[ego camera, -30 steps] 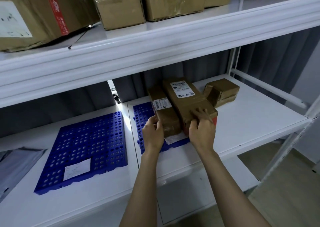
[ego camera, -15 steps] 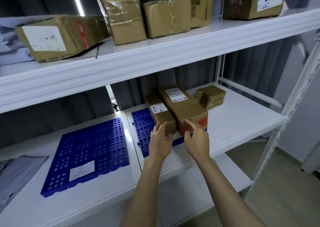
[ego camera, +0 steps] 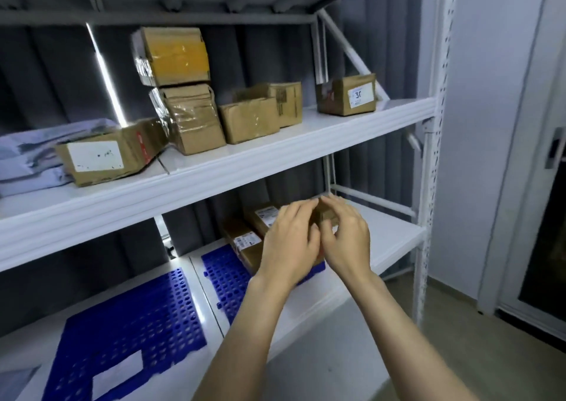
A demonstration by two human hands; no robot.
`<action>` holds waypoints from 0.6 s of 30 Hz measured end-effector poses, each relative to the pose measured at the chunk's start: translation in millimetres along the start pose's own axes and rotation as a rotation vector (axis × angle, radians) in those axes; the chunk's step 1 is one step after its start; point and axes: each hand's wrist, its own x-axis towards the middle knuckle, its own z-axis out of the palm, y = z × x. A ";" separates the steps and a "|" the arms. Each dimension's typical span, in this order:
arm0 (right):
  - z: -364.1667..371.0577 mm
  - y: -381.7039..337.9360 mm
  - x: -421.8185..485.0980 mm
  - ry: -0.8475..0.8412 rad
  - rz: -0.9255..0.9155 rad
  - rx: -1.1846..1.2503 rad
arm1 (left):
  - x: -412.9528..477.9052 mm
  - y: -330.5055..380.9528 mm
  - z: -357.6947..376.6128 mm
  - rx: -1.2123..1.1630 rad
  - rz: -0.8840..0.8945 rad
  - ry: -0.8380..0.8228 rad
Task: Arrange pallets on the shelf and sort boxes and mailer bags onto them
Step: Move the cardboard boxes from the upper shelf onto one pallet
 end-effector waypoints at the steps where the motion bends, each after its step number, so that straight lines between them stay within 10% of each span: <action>1: -9.4 -6.2 6.8 0.020 -0.021 0.001 | 7.5 7.2 -7.3 0.017 0.033 0.017; 18: -77.2 -28.8 178.9 0.233 -0.103 -0.012 | 170.0 51.7 -36.7 0.278 0.152 0.170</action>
